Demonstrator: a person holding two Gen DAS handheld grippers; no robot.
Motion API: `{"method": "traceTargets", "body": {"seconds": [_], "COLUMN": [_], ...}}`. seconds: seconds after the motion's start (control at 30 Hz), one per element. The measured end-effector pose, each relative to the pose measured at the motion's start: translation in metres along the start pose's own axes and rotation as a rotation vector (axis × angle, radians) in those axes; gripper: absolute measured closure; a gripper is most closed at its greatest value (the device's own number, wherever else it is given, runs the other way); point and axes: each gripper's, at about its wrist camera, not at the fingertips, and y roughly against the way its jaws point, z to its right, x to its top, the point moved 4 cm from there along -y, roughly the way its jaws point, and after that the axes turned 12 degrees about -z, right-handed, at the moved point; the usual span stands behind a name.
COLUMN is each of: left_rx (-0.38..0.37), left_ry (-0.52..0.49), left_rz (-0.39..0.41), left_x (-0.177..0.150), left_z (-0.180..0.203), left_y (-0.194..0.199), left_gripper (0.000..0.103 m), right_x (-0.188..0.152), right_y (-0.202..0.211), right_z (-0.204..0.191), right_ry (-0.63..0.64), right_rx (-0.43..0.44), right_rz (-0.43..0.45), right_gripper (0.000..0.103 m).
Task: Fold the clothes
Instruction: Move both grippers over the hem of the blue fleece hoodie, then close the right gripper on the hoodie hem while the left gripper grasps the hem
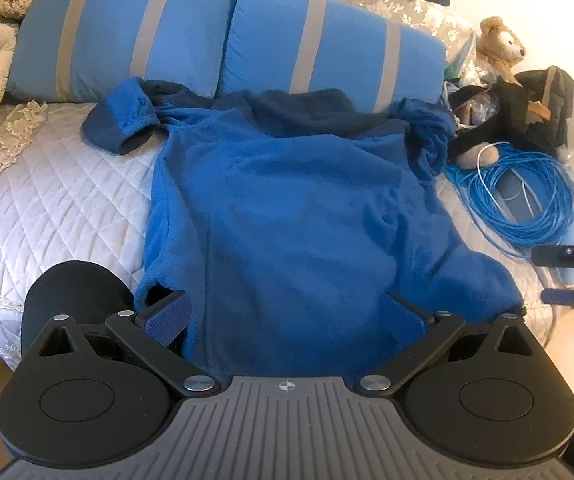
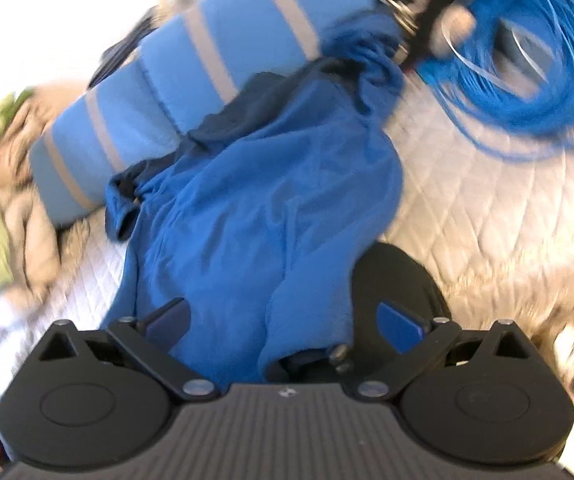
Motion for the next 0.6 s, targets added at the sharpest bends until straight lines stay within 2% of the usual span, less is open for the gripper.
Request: {"method": "traceTargets", "body": {"seconds": [0.13,0.2,0.27,0.4,0.6], "left_rx": [-0.002,-0.003,-0.003,-0.006,-0.015], "left_ry": [-0.007,-0.011,-0.015,-0.020,-0.021], "left_rz": [-0.004,-0.007,-0.010,-0.013,-0.015], "left_x": [0.000,0.000,0.000,0.000,0.001], "left_z": [0.001,0.001,0.002,0.004,0.005], "left_y": [-0.001,-0.002,-0.002,-0.003,-0.005], "left_gripper": [0.001,0.001,0.002,0.001,0.002], "right_x": [-0.001,-0.003,-0.004,-0.007,-0.014], "right_y": [-0.013,-0.020,-0.025,-0.040,-0.060], "right_z": [0.028,0.041,0.053,0.076,0.091], "right_ry": [-0.166,-0.253,-0.333,-0.488,-0.598], "right_rx": [0.121,0.193,0.262,0.431,0.622], "right_rz": [-0.022,-0.027,-0.030,-0.024,-0.033], "right_gripper": [0.008,0.017,0.018,0.026,0.036]}}
